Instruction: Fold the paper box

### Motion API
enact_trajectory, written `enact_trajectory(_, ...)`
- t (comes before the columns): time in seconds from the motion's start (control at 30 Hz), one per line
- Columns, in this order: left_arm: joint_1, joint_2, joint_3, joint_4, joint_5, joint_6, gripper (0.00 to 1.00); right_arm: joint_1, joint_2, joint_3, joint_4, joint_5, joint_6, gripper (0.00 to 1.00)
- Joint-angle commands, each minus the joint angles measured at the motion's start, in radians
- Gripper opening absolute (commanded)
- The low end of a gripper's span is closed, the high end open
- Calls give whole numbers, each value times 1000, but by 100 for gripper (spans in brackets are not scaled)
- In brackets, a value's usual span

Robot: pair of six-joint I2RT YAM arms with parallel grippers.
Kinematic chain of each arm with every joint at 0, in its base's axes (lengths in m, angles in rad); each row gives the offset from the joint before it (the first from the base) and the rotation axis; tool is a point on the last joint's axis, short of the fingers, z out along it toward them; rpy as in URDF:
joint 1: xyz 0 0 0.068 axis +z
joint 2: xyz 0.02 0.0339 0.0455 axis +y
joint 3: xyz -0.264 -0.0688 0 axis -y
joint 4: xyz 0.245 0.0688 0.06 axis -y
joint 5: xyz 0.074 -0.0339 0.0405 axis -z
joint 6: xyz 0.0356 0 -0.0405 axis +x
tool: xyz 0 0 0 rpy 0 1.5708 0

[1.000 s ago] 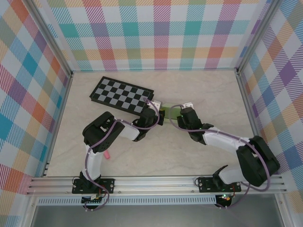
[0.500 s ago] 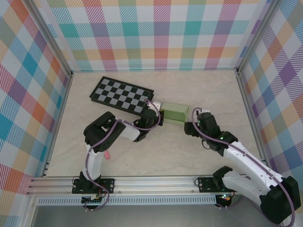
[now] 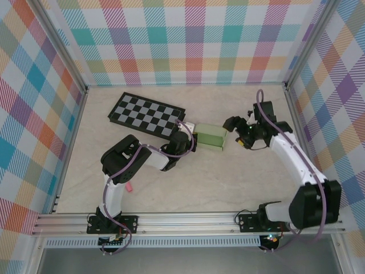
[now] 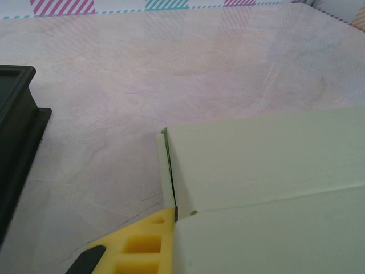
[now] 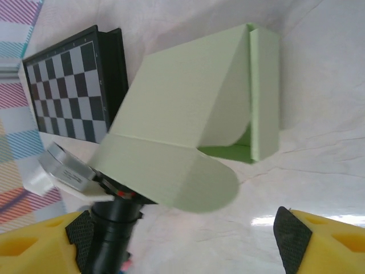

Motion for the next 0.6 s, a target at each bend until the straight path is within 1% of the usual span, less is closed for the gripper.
enact_trajectory(0.0, -12, 29, 10, -109, -19, 11, 9, -5, 102, 60, -50, -97, 128, 84)
enact_trajectory(0.03, -12, 29, 12, -110, -17, 10, 10, -5, 125, 69, -60, -81, 117, 83)
enact_trajectory(0.13, -11, 31, 17, -113, 0, 8, 12, -3, 185, 96, -116, 41, 38, 81)
enact_trajectory(0.17, -11, 30, 17, -113, 7, 10, 17, -3, 205, 103, -133, 88, 4, 80)
enact_trajectory(0.23, -12, 26, 16, -112, 10, 7, 33, -2, 241, 112, -150, 146, -61, 74)
enact_trajectory(0.3, -11, 23, 10, -102, 20, 10, 45, 2, 279, 117, -151, 174, -114, 68)
enact_trajectory(0.37, -11, 15, -4, -81, 35, 11, 55, 8, 307, 124, -159, 199, -150, 67)
enact_trajectory(0.47, -12, -4, -29, -56, 54, 10, 67, 27, 337, 149, -185, 272, -184, 67)
enact_trajectory(0.5, -11, -14, -36, -54, 56, 9, 96, 31, 349, 158, -193, 299, -191, 67)
enact_trajectory(0.53, -12, -26, -47, -46, 61, 10, 100, 35, 358, 164, -198, 319, -196, 67)
enact_trajectory(0.57, -12, -41, -66, -20, 80, 16, 100, 39, 367, 168, -198, 335, -203, 67)
